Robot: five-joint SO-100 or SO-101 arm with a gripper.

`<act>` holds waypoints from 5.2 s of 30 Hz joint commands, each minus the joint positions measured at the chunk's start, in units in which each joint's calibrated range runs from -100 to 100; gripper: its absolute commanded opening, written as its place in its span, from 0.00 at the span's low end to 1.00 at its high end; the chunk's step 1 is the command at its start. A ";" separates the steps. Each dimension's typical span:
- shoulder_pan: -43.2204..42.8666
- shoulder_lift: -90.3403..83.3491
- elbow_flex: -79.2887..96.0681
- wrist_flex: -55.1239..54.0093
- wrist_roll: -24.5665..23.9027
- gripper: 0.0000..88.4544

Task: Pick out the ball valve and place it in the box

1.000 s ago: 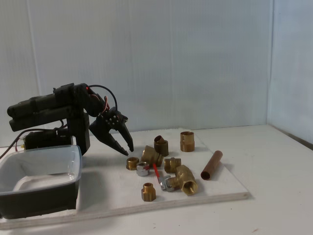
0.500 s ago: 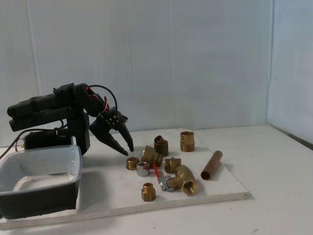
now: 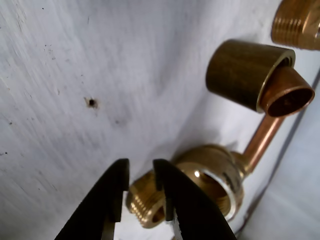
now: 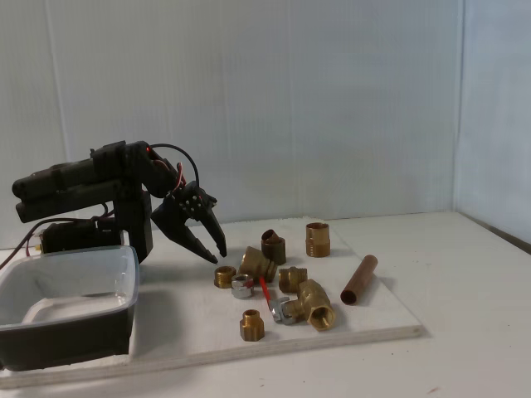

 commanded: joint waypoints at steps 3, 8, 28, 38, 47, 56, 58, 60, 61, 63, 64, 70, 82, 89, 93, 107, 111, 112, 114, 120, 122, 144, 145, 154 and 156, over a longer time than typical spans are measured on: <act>0.25 0.00 0.64 0.47 0.13 0.05; 0.25 0.00 0.64 0.47 0.13 0.05; 0.10 0.00 0.64 0.47 0.13 0.05; -0.20 -0.68 0.64 -0.04 -0.23 0.05; 0.17 -0.68 0.55 -5.81 0.13 0.05; -2.04 0.09 -14.44 -2.37 0.13 0.04; -3.07 0.09 -19.49 -0.56 -0.08 0.04; -4.18 0.09 -24.18 0.82 -0.13 0.04; -4.62 0.09 -26.08 1.08 -0.13 0.04; -4.99 0.17 -29.15 0.90 -0.02 0.04; -4.99 0.17 -30.23 0.73 0.03 0.04; -4.99 1.19 -37.18 0.56 0.23 0.04; 1.58 38.15 -68.14 5.12 -0.13 0.04; 9.18 58.50 -83.93 9.51 0.13 0.04; 12.05 67.40 -90.88 9.60 0.18 0.05; 18.99 90.72 -107.40 9.00 1.17 0.05; 20.25 98.52 -113.53 9.00 1.17 0.05; 20.62 100.55 -115.34 9.00 1.17 0.05; 21.13 104.79 -119.13 9.00 1.17 0.05; 22.02 116.66 -131.13 9.77 2.25 0.05; 22.02 119.37 -134.29 10.98 4.12 0.05; 18.03 126.92 -142.96 32.59 45.26 0.04; 18.18 126.92 -142.96 32.59 46.46 0.04; 20.03 126.75 -143.59 32.50 55.93 0.04; 20.91 126.75 -143.59 32.50 59.45 0.04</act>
